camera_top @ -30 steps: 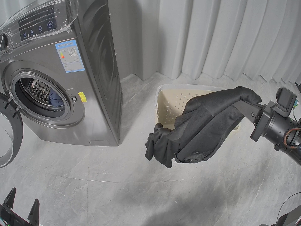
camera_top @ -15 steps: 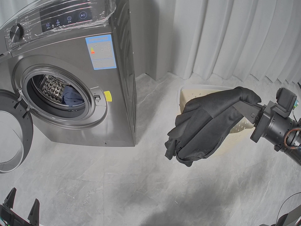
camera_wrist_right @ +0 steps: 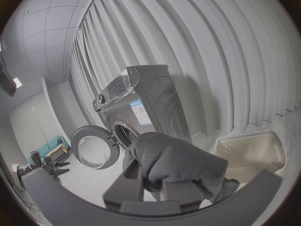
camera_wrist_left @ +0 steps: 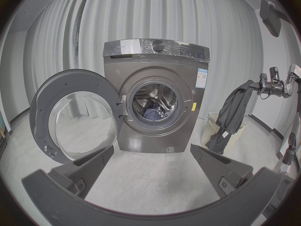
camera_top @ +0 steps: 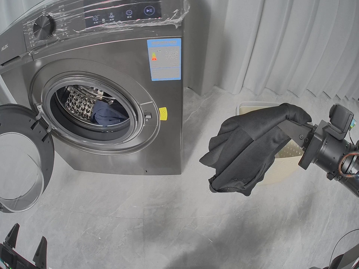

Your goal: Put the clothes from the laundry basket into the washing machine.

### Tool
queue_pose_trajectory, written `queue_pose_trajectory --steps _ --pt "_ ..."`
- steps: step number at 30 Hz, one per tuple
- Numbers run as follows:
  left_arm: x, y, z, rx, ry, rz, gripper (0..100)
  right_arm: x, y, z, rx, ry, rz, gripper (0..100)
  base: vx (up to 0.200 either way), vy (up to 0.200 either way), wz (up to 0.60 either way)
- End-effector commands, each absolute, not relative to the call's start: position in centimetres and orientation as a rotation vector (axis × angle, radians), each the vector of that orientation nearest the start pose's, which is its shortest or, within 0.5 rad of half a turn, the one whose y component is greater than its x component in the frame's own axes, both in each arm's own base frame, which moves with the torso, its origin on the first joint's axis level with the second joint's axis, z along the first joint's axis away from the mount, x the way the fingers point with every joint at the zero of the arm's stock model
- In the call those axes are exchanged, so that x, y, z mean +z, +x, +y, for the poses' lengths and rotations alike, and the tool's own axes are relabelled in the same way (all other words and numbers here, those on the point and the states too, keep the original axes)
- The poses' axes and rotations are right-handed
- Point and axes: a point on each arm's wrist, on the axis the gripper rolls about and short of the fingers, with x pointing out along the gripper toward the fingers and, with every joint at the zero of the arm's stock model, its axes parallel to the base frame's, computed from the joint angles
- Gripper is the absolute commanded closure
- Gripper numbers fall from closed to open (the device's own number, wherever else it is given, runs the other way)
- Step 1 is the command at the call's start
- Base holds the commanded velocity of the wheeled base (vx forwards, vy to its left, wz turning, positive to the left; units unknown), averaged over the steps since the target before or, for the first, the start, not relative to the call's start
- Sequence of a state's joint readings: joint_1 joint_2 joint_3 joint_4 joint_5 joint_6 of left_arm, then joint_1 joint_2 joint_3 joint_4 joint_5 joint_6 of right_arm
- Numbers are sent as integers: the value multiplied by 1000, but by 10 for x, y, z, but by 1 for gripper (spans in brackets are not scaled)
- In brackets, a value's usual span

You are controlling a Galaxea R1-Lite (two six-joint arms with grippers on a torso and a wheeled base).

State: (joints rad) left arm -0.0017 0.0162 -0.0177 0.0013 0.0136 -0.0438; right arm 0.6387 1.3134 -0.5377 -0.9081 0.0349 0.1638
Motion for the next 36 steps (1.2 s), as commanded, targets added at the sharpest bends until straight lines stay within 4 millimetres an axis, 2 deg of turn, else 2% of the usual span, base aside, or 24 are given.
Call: queue_pose_trajectory --steps 1,11,17,23,36 --pt "76 -22 0 12 -44 9 0 235 163 122 683 197 -71 100 0 200 0" --pt "76 -22 0 12 -43 7 0 234 164 123 685 198 -79 100 0 20 0" --pt "76 -22 0 12 -46 9 0 234 164 123 685 199 -79 100 -200 0 0" --pt "76 -22 0 12 -44 7 0 234 164 123 684 198 -76 100 0 0 0" --pt "76 -22 0 12 -46 9 0 232 165 123 680 199 -71 100 0 200 0"
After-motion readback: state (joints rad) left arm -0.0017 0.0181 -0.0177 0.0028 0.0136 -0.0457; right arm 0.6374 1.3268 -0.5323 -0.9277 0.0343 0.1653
